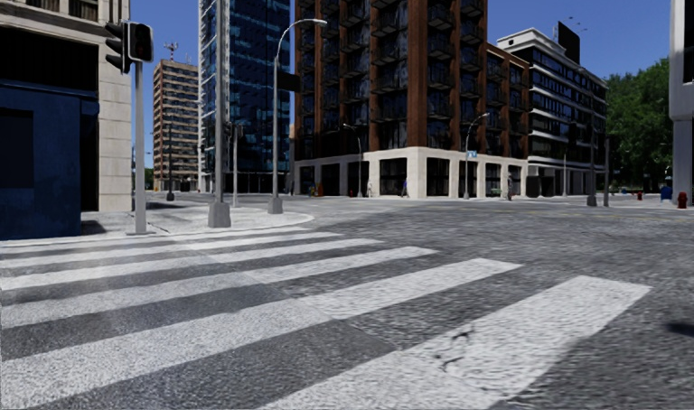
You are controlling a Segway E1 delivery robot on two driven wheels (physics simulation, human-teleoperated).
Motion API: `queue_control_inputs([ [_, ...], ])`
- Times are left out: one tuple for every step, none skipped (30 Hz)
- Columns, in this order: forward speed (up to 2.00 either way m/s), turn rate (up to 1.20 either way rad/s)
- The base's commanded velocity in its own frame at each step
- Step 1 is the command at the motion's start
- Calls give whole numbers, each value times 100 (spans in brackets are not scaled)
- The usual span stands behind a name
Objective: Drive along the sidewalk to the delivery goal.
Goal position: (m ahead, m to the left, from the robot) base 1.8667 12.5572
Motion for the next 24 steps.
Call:
queue_control_inputs([
  [166,46],
  [166,46],
  [166,46],
  [166,46],
  [166,46],
  [166,46],
  [166,46],
  [166,43],
  [166,41],
  [166,41],
  [166,41],
  [166,40],
  [166,40],
  [166,40],
  [166,40],
  [166,40],
  [166,40],
  [166,40],
  [166,39],
  [166,37],
  [166,36],
  [166,36],
  [168,36],
  [200,36],
])
